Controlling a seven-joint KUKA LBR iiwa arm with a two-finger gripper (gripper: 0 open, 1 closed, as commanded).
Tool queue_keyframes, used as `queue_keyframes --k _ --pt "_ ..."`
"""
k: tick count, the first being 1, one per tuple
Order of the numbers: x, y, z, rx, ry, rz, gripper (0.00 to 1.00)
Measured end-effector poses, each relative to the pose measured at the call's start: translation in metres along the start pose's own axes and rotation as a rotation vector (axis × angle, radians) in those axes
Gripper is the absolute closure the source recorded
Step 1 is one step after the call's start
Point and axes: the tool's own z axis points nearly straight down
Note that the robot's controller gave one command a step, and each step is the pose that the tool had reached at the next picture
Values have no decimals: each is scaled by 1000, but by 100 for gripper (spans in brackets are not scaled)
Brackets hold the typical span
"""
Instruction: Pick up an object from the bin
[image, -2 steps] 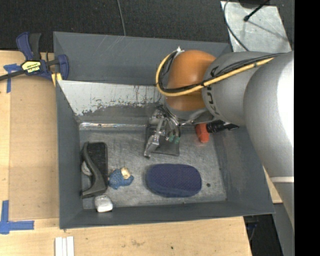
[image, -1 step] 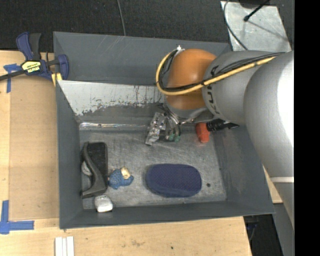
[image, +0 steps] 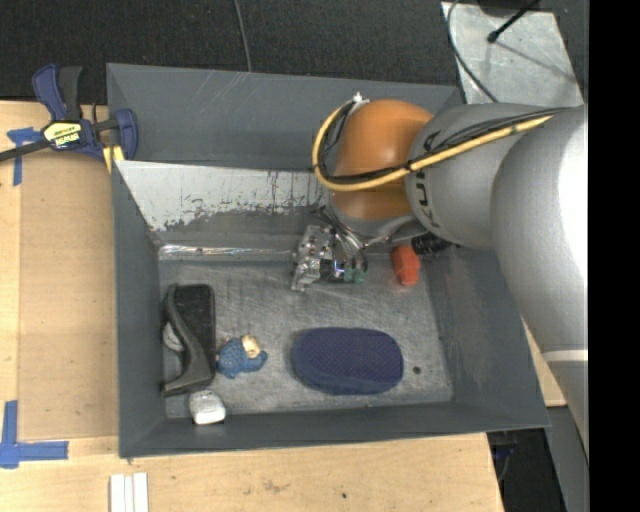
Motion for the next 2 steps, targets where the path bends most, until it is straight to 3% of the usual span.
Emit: queue_keyframes --k 1,2 --pt "0 0 0 -1 0 1 100" --pt "68 -49 -179 4 -2 -75 100"
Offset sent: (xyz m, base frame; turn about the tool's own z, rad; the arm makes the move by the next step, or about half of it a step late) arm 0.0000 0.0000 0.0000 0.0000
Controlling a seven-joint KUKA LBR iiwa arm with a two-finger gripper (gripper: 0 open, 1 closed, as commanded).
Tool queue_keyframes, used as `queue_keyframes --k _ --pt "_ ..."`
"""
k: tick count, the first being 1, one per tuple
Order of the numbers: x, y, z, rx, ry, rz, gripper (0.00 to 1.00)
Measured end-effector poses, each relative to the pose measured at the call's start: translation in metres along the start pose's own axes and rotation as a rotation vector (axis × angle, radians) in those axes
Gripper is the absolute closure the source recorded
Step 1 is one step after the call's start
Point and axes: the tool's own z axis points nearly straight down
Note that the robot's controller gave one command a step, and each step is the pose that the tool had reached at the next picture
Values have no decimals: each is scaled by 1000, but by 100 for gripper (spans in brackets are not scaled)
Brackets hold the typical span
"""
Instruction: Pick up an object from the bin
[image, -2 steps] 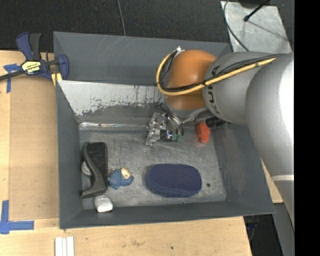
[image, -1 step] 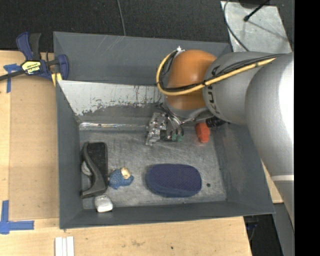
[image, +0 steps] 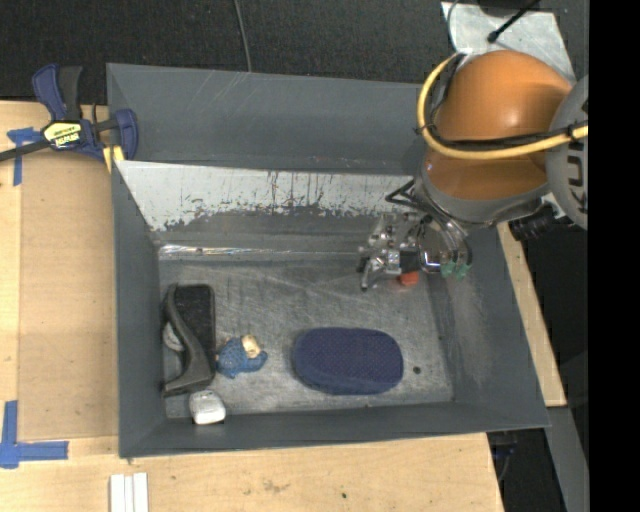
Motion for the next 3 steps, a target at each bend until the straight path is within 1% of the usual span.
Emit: queue_keyframes --k 1,2,3 --pt "1 3 7 1 10 -13 100" --pt "-8 3 129 1 16 -99 100" --pt "-10 3 124 0 8 -97 0"
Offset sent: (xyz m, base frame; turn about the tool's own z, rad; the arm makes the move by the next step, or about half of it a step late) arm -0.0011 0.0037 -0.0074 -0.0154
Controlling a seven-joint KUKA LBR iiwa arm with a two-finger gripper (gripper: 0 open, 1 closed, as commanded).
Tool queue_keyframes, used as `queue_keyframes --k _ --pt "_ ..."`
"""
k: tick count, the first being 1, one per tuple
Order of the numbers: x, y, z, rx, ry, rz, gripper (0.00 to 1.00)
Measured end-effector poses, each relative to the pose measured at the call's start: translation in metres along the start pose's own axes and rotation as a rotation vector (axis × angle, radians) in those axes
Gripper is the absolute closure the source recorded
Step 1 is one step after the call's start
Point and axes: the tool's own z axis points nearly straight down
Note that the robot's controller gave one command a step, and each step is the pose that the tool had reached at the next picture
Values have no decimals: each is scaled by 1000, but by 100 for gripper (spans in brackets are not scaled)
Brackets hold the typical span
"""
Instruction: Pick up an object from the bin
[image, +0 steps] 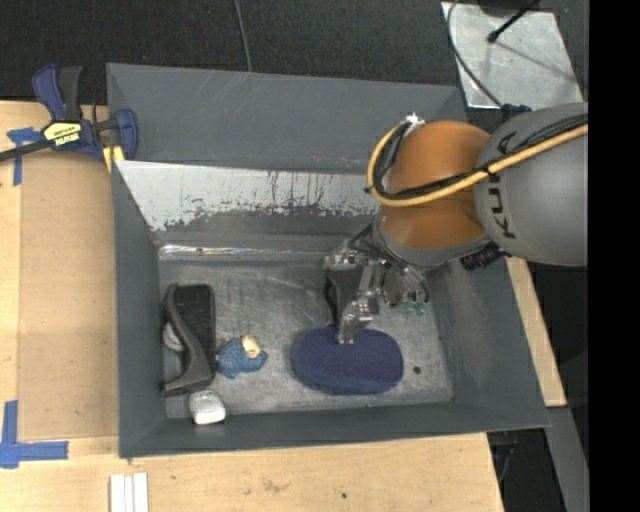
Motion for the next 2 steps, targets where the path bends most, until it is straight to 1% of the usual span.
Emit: queue_keyframes --k 1,2 --pt "59 -13 56 -5 -24 117 0" --pt "70 -8 54 -1 -37 152 0"
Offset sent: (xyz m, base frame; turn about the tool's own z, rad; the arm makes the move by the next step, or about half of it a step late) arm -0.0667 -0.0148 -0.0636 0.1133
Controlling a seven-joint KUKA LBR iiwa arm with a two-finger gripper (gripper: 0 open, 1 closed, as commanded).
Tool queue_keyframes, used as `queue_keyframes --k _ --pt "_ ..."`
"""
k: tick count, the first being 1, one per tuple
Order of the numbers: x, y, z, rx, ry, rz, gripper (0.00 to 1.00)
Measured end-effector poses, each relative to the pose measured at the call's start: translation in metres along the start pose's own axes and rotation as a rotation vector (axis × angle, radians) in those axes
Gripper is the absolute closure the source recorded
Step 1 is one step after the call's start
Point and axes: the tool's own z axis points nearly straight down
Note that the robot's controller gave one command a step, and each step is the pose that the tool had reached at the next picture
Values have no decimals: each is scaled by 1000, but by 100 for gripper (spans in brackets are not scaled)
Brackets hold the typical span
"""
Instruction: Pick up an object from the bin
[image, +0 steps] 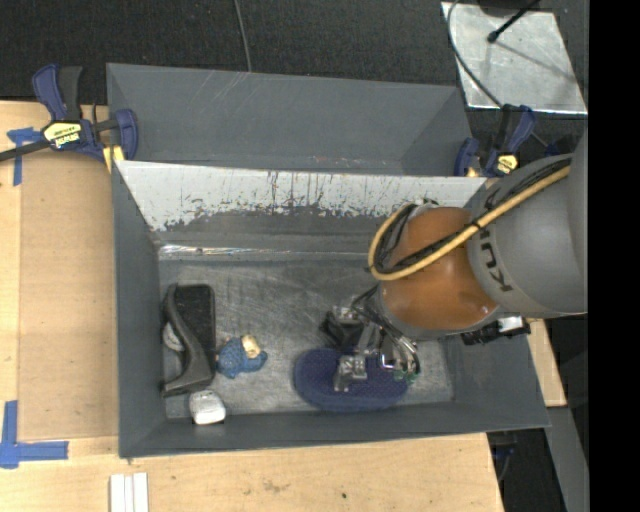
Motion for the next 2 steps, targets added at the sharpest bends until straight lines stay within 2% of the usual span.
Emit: queue_keyframes --k 1,2 --pt "12 23 -24 2 30 4 0" --pt "12 28 3 4 33 -11 0"
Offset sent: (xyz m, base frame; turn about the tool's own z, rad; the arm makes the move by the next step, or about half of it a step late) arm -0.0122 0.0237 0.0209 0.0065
